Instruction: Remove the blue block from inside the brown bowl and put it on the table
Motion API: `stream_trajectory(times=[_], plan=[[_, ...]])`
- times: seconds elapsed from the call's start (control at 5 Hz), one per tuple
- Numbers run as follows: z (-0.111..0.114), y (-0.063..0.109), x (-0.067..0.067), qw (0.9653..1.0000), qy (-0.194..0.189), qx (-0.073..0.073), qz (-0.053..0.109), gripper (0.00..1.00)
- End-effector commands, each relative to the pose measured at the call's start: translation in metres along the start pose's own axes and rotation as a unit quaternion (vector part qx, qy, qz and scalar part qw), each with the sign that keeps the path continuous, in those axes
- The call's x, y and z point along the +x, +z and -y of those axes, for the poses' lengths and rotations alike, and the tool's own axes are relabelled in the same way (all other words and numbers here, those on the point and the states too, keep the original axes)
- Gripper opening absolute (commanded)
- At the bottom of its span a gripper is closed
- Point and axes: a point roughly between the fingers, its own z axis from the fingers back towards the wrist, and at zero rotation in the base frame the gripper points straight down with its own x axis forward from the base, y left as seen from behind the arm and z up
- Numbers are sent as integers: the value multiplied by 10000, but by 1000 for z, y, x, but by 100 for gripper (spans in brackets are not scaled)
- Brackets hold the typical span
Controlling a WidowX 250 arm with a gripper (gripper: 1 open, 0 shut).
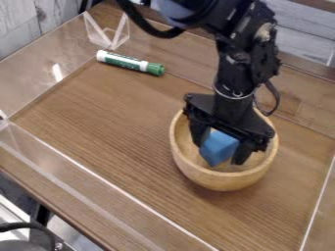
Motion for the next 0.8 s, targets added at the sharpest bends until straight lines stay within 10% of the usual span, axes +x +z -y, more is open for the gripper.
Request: stream_trajectory(times=[0.0,0.6], plan=[[3,5,9,9998,9,-39,196,100],[2,-1,7,9998,134,-28,137,100]])
